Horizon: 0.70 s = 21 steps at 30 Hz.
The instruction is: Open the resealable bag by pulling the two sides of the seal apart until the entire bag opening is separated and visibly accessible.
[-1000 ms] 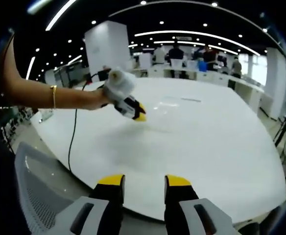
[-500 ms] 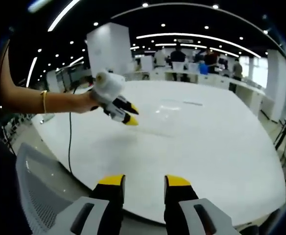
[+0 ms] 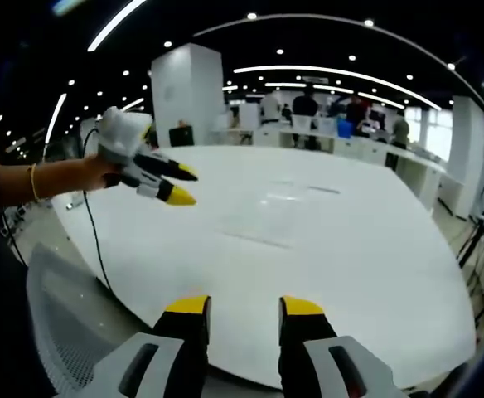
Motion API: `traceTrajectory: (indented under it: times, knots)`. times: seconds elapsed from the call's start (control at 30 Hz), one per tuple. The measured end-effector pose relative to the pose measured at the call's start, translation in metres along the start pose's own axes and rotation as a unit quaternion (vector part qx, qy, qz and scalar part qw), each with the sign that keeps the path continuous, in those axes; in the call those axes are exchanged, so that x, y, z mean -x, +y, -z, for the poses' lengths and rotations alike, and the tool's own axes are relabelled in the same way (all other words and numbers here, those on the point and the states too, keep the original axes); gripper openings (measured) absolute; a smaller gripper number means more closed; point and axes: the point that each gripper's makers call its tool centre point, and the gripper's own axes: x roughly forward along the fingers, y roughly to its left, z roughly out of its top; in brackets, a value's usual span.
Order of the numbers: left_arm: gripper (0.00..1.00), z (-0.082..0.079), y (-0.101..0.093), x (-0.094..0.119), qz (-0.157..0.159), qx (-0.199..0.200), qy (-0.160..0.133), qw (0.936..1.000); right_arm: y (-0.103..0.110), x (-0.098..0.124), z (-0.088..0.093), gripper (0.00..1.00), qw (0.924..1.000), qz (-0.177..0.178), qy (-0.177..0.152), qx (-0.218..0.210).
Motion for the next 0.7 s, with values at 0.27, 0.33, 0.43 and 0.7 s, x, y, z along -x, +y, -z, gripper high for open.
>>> traceTrajectory:
  times: [0.27,0.33,0.43,0.7]
  knots:
    - [0.44,0.006,-0.005,0.043,-0.014,0.046,-0.015,0.9987,0.001,0.006,-0.005,0.31,0.9999,0.001,-0.008,0.011]
    - [0.48,0.005,-0.009,0.055,-0.018,0.049,-0.021,0.9984,0.002,0.007,-0.007,0.32,0.9998,0.001,-0.011,0.014]
    - [0.52,0.006,-0.012,0.068,-0.028,0.055,-0.029,0.9977,0.002,0.008,-0.008,0.34,0.9998,0.001,-0.015,0.015]
    - [0.63,0.032,-0.018,0.106,-0.064,0.073,-0.019,0.9951,-0.001,0.013,-0.005,0.40,0.9996,0.010,-0.023,0.014]
